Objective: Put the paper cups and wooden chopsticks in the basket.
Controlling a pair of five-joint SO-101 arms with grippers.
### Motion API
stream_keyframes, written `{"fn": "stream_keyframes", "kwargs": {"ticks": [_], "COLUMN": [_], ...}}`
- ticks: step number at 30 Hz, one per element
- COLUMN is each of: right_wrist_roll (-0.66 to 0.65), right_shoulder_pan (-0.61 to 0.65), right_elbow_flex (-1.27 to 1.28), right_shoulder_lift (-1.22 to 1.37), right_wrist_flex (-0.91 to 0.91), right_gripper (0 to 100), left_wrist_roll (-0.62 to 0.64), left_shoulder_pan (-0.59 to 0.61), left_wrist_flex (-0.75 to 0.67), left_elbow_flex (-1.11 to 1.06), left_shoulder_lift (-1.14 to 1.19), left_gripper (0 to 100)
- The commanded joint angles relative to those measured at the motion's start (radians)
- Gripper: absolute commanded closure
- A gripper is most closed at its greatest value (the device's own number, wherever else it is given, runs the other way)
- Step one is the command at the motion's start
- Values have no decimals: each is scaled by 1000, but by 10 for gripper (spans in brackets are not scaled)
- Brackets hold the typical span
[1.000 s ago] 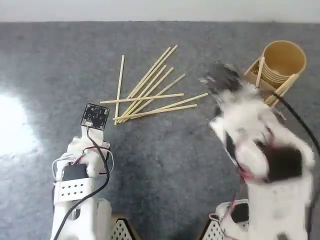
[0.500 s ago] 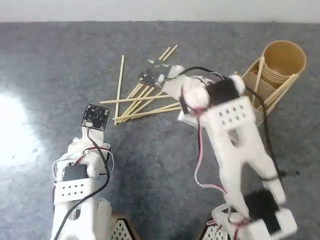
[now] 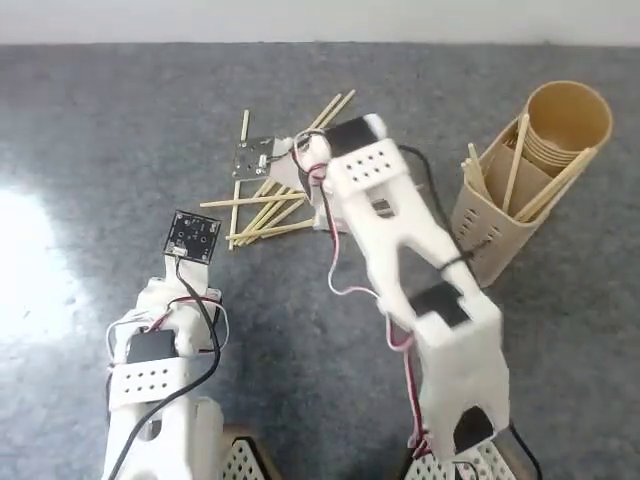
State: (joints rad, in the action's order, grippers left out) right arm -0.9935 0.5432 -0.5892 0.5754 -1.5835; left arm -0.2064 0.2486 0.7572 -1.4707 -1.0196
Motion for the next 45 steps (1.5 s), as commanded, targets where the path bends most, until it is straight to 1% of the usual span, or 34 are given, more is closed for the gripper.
{"fn": "stream_keyframes", "kwargs": {"ticks": [1, 5, 11, 15, 17, 20, 23, 25, 31, 32, 38, 42, 43, 45], "right_wrist_roll": [-25, -28, -28, -31, -58, -61, -49, -51, -51, -51, -49, -48, -40, 17], "right_shoulder_pan": [30, 54, 51, 51, 51, 50, 51, 51, 56, 56, 54, 53, 53, 47], "right_elbow_flex": [-183, -339, -618, -726, -746, -743, -750, -755, -795, -795, -796, -848, -862, -913], "right_shoulder_lift": [137, 309, 521, 608, 630, 642, 642, 638, 642, 639, 638, 628, 622, 607], "right_wrist_flex": [16, 18, 5, 4, 4, -5, -56, -91, -159, -159, -159, -209, -211, -211], "right_gripper": [740, 739, 739, 739, 740, 742, 755, 799, 985, 995, 991, 991, 991, 991], "left_wrist_roll": [5, 5, 5, 5, 5, 5, 5, 5, 5, 5, 5, 5, 5, 5], "left_shoulder_pan": [3, 3, 3, 2, 2, 2, 2, 2, 2, 2, 2, 2, 2, 2], "left_wrist_flex": [-20, -20, -20, -20, -20, -20, -20, -20, -20, -20, -20, -26, -34, -37], "left_elbow_flex": [8, 8, 7, 7, 7, 7, 7, 7, 7, 7, 7, 7, 5, 4], "left_shoulder_lift": [-18, -18, -18, -18, -18, -18, -18, -18, -18, -18, -18, -18, -18, -18], "left_gripper": [942, 942, 942, 942, 942, 942, 942, 942, 942, 942, 942, 942, 942, 942]}}
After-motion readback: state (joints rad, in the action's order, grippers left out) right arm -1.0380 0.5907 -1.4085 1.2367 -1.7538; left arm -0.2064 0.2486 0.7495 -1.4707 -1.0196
